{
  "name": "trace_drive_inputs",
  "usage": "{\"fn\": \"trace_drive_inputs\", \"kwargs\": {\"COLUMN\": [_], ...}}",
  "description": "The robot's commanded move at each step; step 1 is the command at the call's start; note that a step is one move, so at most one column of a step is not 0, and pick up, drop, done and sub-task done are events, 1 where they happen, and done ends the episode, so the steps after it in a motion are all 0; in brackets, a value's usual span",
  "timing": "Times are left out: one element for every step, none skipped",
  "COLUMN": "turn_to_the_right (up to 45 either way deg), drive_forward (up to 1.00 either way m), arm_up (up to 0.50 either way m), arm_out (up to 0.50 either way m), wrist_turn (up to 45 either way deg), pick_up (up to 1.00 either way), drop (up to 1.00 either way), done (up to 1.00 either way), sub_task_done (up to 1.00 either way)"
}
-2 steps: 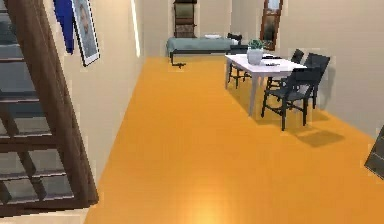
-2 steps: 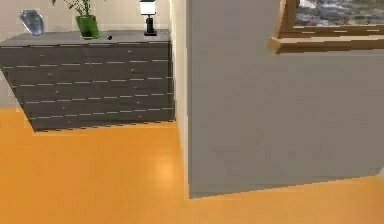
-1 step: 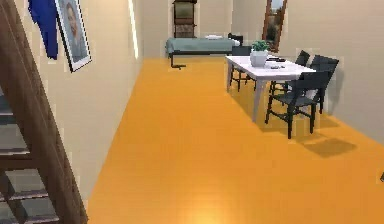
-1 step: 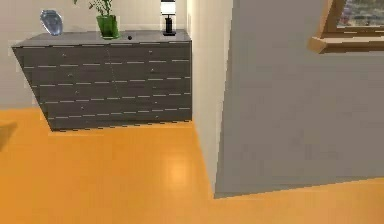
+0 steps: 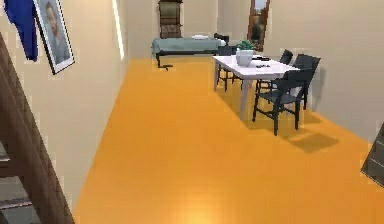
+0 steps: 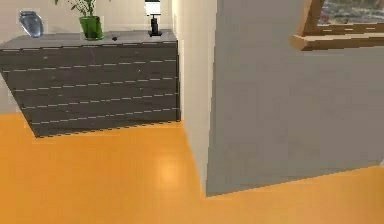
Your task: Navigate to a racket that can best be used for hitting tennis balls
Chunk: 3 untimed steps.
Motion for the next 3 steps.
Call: {"fn": "trace_drive_inputs", "kwargs": {"turn_to_the_right": [0.0,0.0,3.0], "drive_forward": [1.00,1.00,0.00], "arm_up": [0.00,0.00,0.00], "arm_out": [0.00,0.00,0.00], "wrist_turn": [0.0,0.0,0.0], "pick_up": [0.00,0.00,0.00], "drop": [0.00,0.00,0.00], "done": [0.00,0.00,0.00], "sub_task_done": [0.00,0.00,0.00]}}
